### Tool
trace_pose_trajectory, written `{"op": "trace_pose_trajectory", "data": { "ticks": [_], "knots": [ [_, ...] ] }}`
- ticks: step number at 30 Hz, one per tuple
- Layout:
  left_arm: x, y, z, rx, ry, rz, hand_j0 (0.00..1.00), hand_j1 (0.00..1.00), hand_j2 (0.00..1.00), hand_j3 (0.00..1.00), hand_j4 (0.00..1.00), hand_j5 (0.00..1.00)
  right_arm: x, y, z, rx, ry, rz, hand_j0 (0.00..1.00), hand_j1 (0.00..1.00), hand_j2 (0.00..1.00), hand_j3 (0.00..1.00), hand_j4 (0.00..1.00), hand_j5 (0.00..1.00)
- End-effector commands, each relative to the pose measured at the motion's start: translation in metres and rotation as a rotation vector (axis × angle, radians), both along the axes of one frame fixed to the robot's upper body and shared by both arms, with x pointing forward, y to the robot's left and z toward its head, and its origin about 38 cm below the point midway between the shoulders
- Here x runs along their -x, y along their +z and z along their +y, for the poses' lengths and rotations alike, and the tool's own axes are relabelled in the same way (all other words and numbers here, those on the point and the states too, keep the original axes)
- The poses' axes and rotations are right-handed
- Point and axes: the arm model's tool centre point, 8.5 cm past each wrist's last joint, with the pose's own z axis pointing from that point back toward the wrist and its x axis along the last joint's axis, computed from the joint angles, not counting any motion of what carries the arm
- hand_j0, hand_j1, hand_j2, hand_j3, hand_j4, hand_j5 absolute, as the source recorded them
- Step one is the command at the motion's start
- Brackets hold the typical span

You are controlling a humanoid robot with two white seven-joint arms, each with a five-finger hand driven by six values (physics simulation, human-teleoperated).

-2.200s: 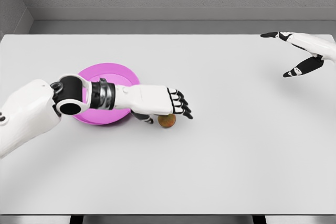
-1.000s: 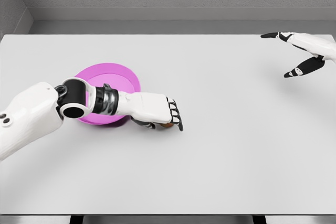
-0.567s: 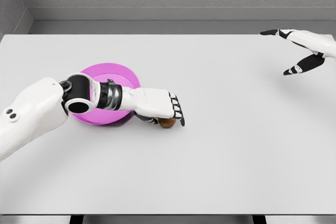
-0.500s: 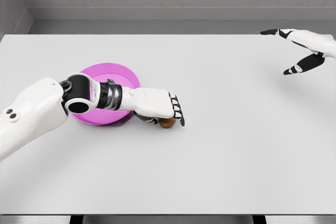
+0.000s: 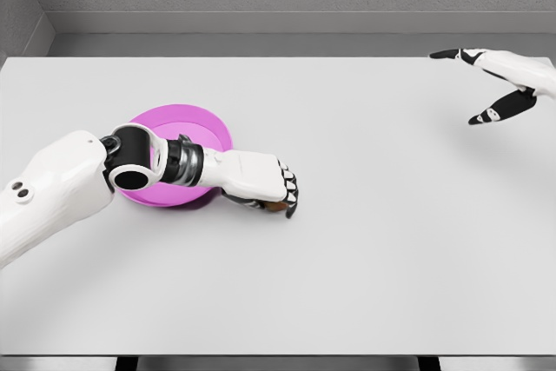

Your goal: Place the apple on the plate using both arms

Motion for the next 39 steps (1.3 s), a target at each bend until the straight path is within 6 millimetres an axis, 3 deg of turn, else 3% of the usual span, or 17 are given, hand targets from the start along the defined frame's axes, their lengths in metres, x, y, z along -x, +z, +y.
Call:
{"op": "trace_pose_trajectory", "data": {
  "ticks": [1,5,8,11,14,17,19,20,23,25,26,28,34,37,39],
  "knots": [
    [0.0,0.0,0.0,-0.001,-0.001,0.001,0.49,0.49,0.49,0.49,0.49,0.49,0.0,0.001,0.0,-0.007,-0.002,0.0,1.0,1.0,1.0,1.0,1.0,1.0],
    [-0.002,0.008,-0.002,0.018,-0.005,-0.009,0.44,0.44,0.44,0.44,0.44,0.44,0.0,0.0,0.0,-0.007,-0.003,0.001,1.0,1.0,1.0,1.0,1.0,1.0],
    [-0.011,0.041,0.0,0.108,0.01,0.015,0.41,0.41,0.41,0.41,0.41,0.41,0.0,0.001,0.0,-0.007,-0.002,0.0,1.0,1.0,1.0,1.0,1.0,1.0],
    [-0.027,0.071,0.036,0.184,0.1,0.019,0.41,0.41,0.41,0.41,0.41,0.41,0.0,0.001,-0.001,-0.007,-0.004,-0.001,1.0,1.0,1.0,1.0,1.0,1.0],
    [-0.04,0.104,0.103,0.222,0.241,-0.022,0.4,0.4,0.4,0.4,0.4,0.4,-0.001,0.003,-0.001,-0.008,-0.004,-0.005,1.0,1.0,1.0,1.0,1.0,1.0],
    [-0.042,0.1,0.155,0.146,0.348,-0.032,0.4,0.4,0.4,0.4,0.4,0.4,-0.001,0.003,-0.001,-0.008,-0.005,-0.005,1.0,1.0,1.0,1.0,1.0,1.0],
    [-0.038,0.083,0.172,0.103,0.386,0.0,0.42,0.42,0.42,0.42,0.42,0.42,-0.001,0.002,-0.002,-0.006,-0.007,-0.002,1.0,1.0,1.0,1.0,1.0,1.0],
    [-0.035,0.069,0.17,0.08,0.381,0.013,0.42,0.42,0.42,0.42,0.42,0.42,-0.001,0.003,-0.003,-0.006,-0.01,-0.002,1.0,1.0,1.0,1.0,1.0,1.0],
    [-0.035,0.067,0.167,0.084,0.376,0.017,0.46,0.46,0.46,0.46,0.46,0.46,0.0,0.002,-0.003,-0.006,-0.01,-0.001,1.0,1.0,1.0,1.0,1.0,1.0],
    [-0.035,0.066,0.162,0.097,0.369,0.021,0.62,0.62,0.62,0.62,0.62,0.62,0.0,0.002,-0.004,-0.004,-0.01,0.0,1.0,1.0,1.0,1.0,1.0,1.0],
    [-0.036,0.065,0.157,0.108,0.362,0.027,0.81,0.81,0.81,0.81,0.81,0.81,0.0,0.002,-0.004,-0.004,-0.01,0.0,1.0,1.0,1.0,1.0,1.0,1.0],
    [-0.039,0.062,0.157,0.112,0.372,0.034,0.97,0.97,0.97,0.97,0.97,0.97,0.0,0.003,-0.004,-0.006,-0.01,-0.002,1.0,1.0,1.0,1.0,1.0,1.0],
    [-0.04,0.062,0.16,0.111,0.381,0.033,1.0,1.0,1.0,1.0,1.0,1.0,0.0,0.002,-0.004,-0.006,-0.011,-0.001,1.0,1.0,1.0,1.0,1.0,1.0],
    [-0.057,0.046,0.204,0.087,0.533,0.072,1.0,1.0,1.0,1.0,1.0,1.0,0.0,0.003,-0.004,-0.008,-0.012,-0.002,1.0,1.0,1.0,1.0,1.0,1.0],
    [-0.069,0.039,0.264,0.167,0.742,0.145,1.0,1.0,1.0,1.0,1.0,1.0,0.0,0.003,-0.005,-0.007,-0.013,-0.001,1.0,1.0,1.0,1.0,1.0,1.0]
  ]
}}
